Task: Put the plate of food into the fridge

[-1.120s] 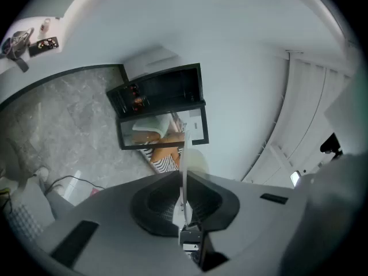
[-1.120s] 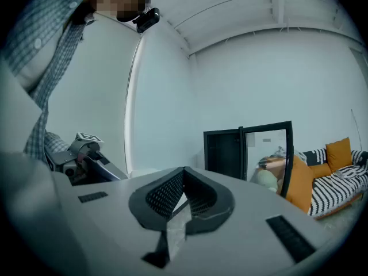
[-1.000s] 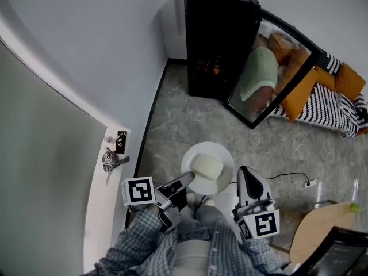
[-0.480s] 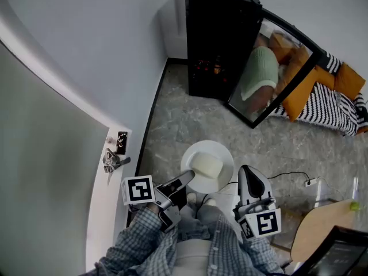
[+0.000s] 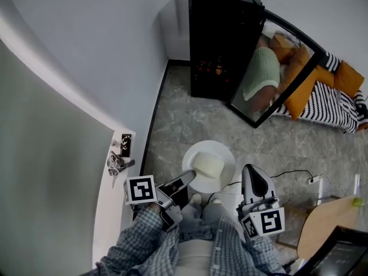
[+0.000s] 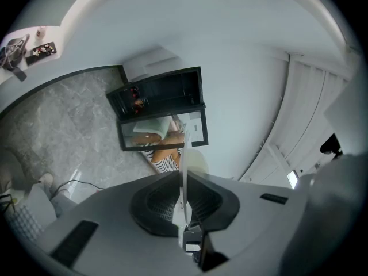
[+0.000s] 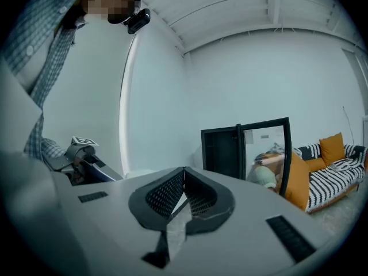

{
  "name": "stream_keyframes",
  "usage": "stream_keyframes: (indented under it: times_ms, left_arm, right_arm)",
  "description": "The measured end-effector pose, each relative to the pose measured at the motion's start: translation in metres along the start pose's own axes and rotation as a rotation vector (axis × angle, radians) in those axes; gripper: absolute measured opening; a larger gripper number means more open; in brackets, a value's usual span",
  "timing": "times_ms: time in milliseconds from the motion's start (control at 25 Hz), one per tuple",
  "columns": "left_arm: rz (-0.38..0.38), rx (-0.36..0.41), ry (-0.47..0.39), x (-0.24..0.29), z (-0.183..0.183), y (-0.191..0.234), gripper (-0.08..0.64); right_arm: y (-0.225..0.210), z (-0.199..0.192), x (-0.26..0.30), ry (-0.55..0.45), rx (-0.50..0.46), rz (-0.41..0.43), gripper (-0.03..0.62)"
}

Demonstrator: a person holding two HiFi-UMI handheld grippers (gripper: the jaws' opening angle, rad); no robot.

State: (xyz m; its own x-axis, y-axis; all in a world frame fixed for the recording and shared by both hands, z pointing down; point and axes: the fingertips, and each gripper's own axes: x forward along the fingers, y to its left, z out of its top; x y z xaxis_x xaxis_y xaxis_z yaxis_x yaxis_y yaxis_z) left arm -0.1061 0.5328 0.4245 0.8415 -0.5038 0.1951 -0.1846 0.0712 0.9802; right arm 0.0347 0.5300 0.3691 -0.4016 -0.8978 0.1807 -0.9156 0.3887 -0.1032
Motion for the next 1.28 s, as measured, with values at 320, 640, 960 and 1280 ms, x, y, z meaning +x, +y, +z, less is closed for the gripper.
stream_keyframes:
  times_ms: [320,640,960,1280]
  left_arm:
    - [-0.046,-0.011,-0.007,-0.022,0.001,0.009,0.025]
    - [-0.04,-0.01,-0.023,-0.016,0.013,0.017,0.025]
    - [-0.05,-0.035,-0.092,-0.004,0.033,0.015,0.025]
    - [-0.062,-0.04,-0.102,0.04,0.06,0.008,0.025]
  right_arm:
    - [0.025,-0.016,-0.01,0.003,-0.016,-0.021,0.006]
    - [0.015,-0.023,0.004,0.028,-0.018,-0.017,0.006]
    - [0.006,-0.012,0.034,0.022,-0.031,0.055,0.008]
    - [-0.024,-0.006,0.069,0.028,-0.039,0.092,0.006]
